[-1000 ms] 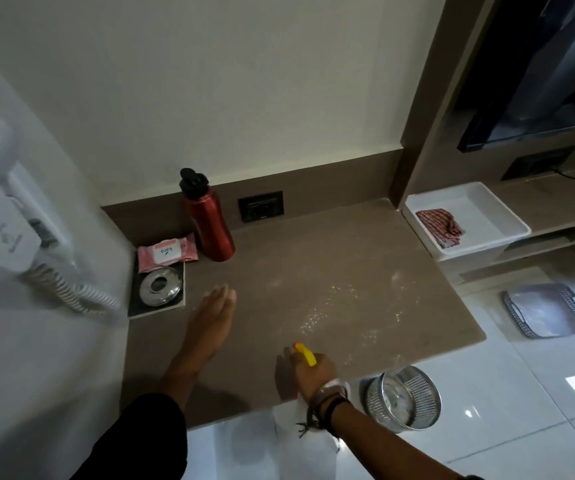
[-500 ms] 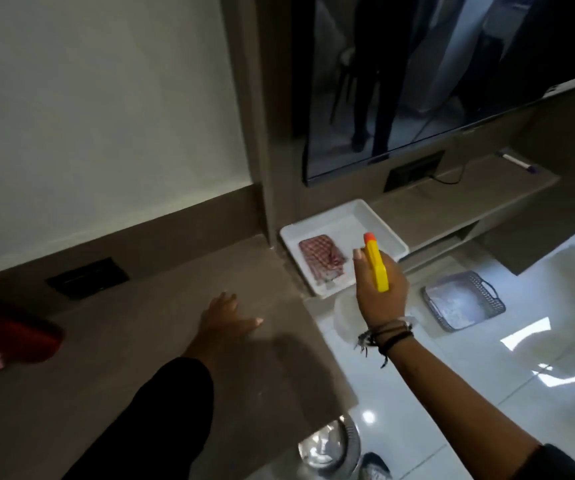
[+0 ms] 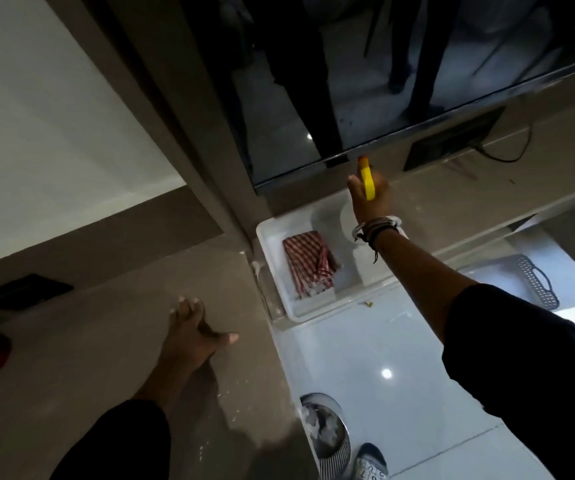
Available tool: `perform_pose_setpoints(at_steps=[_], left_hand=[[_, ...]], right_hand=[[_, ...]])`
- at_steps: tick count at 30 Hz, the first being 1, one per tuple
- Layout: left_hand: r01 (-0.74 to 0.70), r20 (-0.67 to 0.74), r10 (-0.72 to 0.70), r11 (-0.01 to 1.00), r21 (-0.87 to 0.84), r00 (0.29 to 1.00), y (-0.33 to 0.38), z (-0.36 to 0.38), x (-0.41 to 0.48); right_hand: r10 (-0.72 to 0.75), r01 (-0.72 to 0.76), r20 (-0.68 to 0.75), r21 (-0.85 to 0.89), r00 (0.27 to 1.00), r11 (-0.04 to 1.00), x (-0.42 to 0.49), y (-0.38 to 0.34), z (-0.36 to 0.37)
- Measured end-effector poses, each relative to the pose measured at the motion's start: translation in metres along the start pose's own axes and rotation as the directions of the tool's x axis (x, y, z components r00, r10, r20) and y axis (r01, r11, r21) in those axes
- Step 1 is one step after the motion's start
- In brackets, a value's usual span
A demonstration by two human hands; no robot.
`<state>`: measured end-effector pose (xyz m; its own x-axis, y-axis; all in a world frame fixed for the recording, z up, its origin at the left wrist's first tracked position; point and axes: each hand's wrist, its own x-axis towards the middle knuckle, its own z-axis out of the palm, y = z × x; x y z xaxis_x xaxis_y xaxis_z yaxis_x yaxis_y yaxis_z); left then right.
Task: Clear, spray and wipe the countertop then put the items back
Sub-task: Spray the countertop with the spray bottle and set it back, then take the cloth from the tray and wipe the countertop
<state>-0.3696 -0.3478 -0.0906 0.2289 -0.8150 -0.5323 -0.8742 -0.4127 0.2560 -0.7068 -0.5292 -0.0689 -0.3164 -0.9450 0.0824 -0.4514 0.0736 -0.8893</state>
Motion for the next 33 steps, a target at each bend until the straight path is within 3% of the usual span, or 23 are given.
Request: perform_pose_setpoints(at_steps=[4, 6, 7, 9, 10, 12, 14, 16, 20, 22, 24, 27, 29, 30, 32, 33], left_hand=[[0.015, 0.013, -0.015, 1.000, -0.013, 1.000, -0.002, 0.000, 0.001], [0.014, 0.012, -0.014, 1.000, -0.023, 1.000, -0.001, 0.000, 0.001], [0.013, 0.011, -0.013, 1.000, -0.028, 1.000, 0.000, -0.001, 0.001], [0.017, 0.013, -0.016, 0.999, -0.039, 1.000, 0.000, -0.001, 0.002], [0.015, 0.014, -0.015, 0.999, -0.037, 1.000, -0.001, -0.001, 0.002], [0.018, 0.014, -0.017, 0.999, -0.033, 1.000, 0.000, -0.001, 0.002], [0.022, 0.005, -0.022, 0.999, -0.034, 1.000, -0.001, -0.001, 0.003], [0.016, -0.011, -0.017, 0.999, -0.034, 1.000, -0.003, 0.001, 0.005], [0.006, -0.014, -0.007, 0.999, -0.039, 1.000, -0.011, 0.006, 0.008], [-0.008, -0.022, 0.006, 0.998, -0.068, 1.000, -0.014, 0.008, 0.010], [-0.020, -0.039, 0.017, 0.997, -0.073, 0.999, -0.016, 0.010, 0.011], [-0.038, -0.057, 0.036, 0.999, -0.032, 0.998, -0.018, 0.012, 0.013], [-0.058, -0.063, 0.056, 0.998, -0.038, 0.996, -0.021, 0.011, 0.014], [-0.070, -0.064, 0.068, 0.997, -0.042, 0.996, -0.022, 0.010, 0.014], [-0.112, -0.075, 0.110, 0.993, -0.026, 0.991, -0.025, 0.006, 0.012], [-0.125, -0.073, 0.124, 0.992, -0.008, 0.990, -0.025, 0.004, 0.011]], right_hand=[[0.122, -0.123, 0.036, 0.018, 0.992, 0.992, 0.014, 0.006, 0.009], [0.296, -0.293, 0.054, -0.054, 0.954, 0.954, 0.004, 0.007, 0.007], [0.412, -0.410, -0.016, -0.153, 0.911, 0.899, -0.010, 0.011, 0.005], [0.459, -0.487, -0.162, -0.276, 0.874, 0.829, -0.053, 0.018, 0.008], [0.412, -0.436, -0.140, -0.283, 0.900, 0.854, -0.076, 0.021, 0.016], [0.303, -0.261, 0.078, -0.337, 0.950, 0.905, -0.105, 0.023, 0.036], [0.241, -0.105, 0.256, -0.451, 0.936, 0.887, -0.109, 0.023, 0.057], [0.292, -0.106, 0.280, -0.532, 0.914, 0.840, -0.096, 0.019, 0.074], [0.479, -0.292, 0.196, -0.580, 0.856, 0.760, -0.075, 0.033, 0.095], [0.535, -0.285, 0.320, -0.579, 0.782, 0.764, -0.065, 0.040, 0.096], [0.488, -0.131, 0.481, -0.602, 0.728, 0.788, -0.062, 0.036, 0.095], [0.424, -0.093, 0.536, -0.536, 0.730, 0.839, -0.070, 0.011, 0.092], [0.321, -0.020, 0.458, -0.549, 0.829, 0.836, -0.084, -0.006, 0.081], [0.317, -0.108, 0.377, -0.482, 0.870, 0.869, -0.089, -0.011, 0.072], [0.394, -0.356, 0.294, -0.176, 0.871, 0.918, -0.111, -0.022, 0.050], [0.374, -0.360, 0.288, -0.102, 0.882, 0.927, -0.127, -0.030, 0.037]])
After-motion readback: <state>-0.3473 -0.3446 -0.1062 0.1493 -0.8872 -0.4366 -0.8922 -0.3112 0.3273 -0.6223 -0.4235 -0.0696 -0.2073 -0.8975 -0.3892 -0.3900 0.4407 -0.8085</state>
